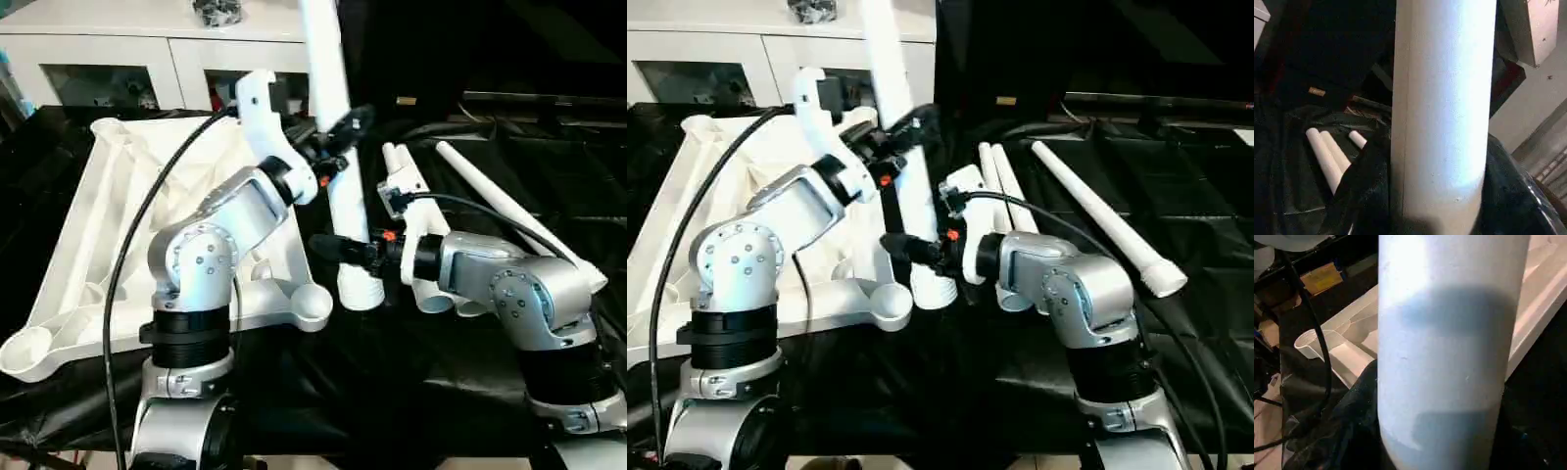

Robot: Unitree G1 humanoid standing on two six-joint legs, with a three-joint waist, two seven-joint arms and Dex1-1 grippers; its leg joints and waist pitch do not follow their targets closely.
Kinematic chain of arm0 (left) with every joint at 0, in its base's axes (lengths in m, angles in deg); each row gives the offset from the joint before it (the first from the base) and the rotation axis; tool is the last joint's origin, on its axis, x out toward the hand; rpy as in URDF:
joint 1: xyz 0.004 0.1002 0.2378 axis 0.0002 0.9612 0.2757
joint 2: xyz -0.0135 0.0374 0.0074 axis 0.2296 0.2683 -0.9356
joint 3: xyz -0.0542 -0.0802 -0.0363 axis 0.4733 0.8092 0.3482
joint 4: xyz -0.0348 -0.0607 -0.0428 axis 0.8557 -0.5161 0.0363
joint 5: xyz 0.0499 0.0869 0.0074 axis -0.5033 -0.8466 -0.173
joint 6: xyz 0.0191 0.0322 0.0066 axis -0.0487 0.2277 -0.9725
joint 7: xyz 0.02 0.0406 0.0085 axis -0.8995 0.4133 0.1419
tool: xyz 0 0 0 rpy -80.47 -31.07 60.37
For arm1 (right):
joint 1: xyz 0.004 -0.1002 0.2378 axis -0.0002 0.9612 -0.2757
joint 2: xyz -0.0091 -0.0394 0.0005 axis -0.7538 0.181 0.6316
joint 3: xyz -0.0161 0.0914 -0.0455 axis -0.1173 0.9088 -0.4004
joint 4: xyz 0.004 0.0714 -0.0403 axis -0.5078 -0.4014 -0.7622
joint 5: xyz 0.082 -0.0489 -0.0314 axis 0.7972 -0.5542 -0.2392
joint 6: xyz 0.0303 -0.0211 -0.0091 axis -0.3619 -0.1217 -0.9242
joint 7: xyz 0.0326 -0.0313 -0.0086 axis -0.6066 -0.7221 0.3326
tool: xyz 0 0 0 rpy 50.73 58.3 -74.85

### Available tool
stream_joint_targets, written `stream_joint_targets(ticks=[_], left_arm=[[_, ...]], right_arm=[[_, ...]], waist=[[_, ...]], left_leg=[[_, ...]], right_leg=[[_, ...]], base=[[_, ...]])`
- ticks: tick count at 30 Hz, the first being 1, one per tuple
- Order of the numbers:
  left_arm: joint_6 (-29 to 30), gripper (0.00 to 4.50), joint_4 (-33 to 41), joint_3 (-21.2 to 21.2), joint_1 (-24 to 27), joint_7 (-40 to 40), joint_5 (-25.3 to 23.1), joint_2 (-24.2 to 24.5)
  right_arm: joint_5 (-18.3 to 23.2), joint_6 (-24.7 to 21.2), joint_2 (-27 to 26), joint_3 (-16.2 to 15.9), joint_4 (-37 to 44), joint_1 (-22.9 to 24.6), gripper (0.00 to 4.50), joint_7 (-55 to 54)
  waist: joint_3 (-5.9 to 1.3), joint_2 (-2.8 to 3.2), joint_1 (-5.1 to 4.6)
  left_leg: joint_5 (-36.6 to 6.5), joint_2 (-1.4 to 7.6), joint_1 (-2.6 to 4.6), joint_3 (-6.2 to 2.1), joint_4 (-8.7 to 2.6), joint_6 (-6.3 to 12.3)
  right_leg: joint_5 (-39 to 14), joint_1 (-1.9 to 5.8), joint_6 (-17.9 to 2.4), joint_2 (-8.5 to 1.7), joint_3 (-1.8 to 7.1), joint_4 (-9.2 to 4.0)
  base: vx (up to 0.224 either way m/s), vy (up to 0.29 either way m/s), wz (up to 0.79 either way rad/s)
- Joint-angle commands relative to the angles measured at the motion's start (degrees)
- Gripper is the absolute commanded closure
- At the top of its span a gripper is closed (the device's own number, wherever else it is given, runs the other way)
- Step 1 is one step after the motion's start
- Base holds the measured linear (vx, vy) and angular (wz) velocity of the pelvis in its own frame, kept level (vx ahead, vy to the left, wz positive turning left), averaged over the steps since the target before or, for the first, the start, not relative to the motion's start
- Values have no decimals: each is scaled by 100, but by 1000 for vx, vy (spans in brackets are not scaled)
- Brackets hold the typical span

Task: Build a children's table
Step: Pick table leg

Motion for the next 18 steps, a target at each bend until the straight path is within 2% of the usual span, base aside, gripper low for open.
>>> stream_joint_targets(ticks=[1, 2, 3, 4, 5, 11, 14, 18], left_arm=[[46, 265, 48, 69, 51, 199, 1, -50], [44, 267, 52, 65, 52, 218, 18, -60], [50, 269, 51, 59, 48, 218, 41, -62], [53, 269, 49, 55, 45, 219, 57, -64], [26, 269, 59, 42, 52, 236, 25, -56], [-15, 271, 143, -203, 82, -114, -98, 182], [5, 271, 252, -349, 109, -353, -114, 339], [16, 271, 294, -431, 109, -561, -69, 468]], right_arm=[[-91, 188, 17, -35, 89, -56, 261, -53], [-113, 198, 12, -33, 93, -55, 261, -66], [-126, 198, 9, -27, 94, -58, 205, -76], [-133, 195, 6, -23, 93, -59, 205, -82], [-129, 184, -6, -10, 83, -58, 191, -97], [-105, 86, 104, -9, 163, -34, 148, -76], [40, -242, 186, 115, 185, -64, 147, -112], [118, -347, 370, 132, 214, -66, 147, 39]], waist=[[-408, 30, 3], [-410, 24, 4], [-408, 23, 5], [-406, 21, 4], [-408, 47, 4], [-411, 16, -1], [-406, 21, 2], [-403, 11, 1]], left_leg=[[-516, 227, 138, -95, -330, -135], [-527, 227, 140, -96, -331, -140], [-531, 227, 137, -97, -333, -141], [-549, 224, 135, -96, -335, -145], [-567, 227, 137, -101, -334, -163], [-522, 222, 143, -95, -334, -130], [-506, 223, 148, -96, -341, -136], [-548, 222, 148, -88, -340, -155]], right_leg=[[418, 285, -1245, -357, 178, -402], [430, 289, -1252, -358, 179, -401], [424, 290, -1249, -356, 179, -401], [397, 287, -1242, -353, 179, -404], [389, 287, -1227, -355, 178, -398], [438, 281, -1206, -346, 176, -401], [380, 281, -1184, -342, 177, -398], [327, 283, -1208, -351, 181, -406]], base=[[0, 0, 0], [0, 0, 0], [0, 0, 0], [0, 0, 0], [0, 0, 0], [0, 0, 0], [0, 0, 0], [0, 0, 0]])
